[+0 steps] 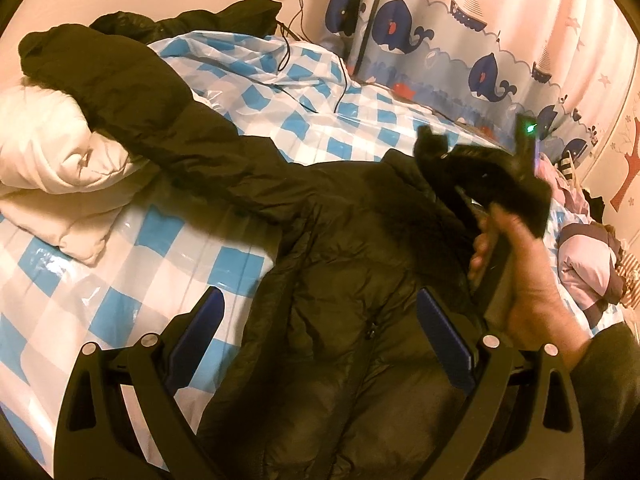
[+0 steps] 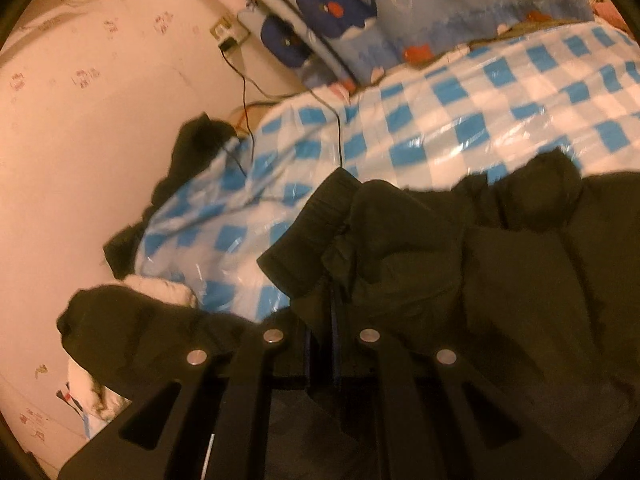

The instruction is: Fold large clothes

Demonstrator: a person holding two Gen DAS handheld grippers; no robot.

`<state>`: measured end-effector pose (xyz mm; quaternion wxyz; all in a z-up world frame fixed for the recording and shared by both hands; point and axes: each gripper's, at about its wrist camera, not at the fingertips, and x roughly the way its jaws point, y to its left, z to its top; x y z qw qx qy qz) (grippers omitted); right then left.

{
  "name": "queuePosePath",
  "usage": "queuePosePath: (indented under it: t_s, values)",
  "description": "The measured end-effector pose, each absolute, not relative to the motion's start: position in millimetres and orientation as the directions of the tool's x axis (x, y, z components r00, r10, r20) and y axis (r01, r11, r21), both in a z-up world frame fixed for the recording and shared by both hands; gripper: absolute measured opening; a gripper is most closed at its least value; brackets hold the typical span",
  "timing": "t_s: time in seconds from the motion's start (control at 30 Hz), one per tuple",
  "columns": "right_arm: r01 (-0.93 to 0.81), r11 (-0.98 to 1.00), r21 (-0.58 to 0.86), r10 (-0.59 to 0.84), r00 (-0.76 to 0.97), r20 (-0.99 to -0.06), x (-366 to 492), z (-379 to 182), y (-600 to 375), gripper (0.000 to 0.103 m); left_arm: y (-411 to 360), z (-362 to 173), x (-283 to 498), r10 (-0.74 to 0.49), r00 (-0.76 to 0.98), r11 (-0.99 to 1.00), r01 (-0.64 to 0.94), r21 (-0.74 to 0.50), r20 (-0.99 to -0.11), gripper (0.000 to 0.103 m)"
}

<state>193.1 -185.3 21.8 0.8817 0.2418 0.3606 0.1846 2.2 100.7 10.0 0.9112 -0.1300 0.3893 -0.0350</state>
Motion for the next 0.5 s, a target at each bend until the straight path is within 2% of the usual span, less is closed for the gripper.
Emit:
queuePosePath:
  t_s: [0.3,0.5]
  values:
    - [-0.122,0.832,0.542,0.494,0.610,-0.620,198.3,-26.0,-164.0,0.008,106.5,5.4,4.3,-0.168,0.682,0.961,-0.048,-0.273,-0.712,0.092]
    - [-0.090,0.831,0.549,0.511,0.516,-0.687,204.9,-51.1,-157.8,0.012,107.5,3.6,5.9,-0.166,0.676,0.961,-0.054,-0.273,-0.718,0.092]
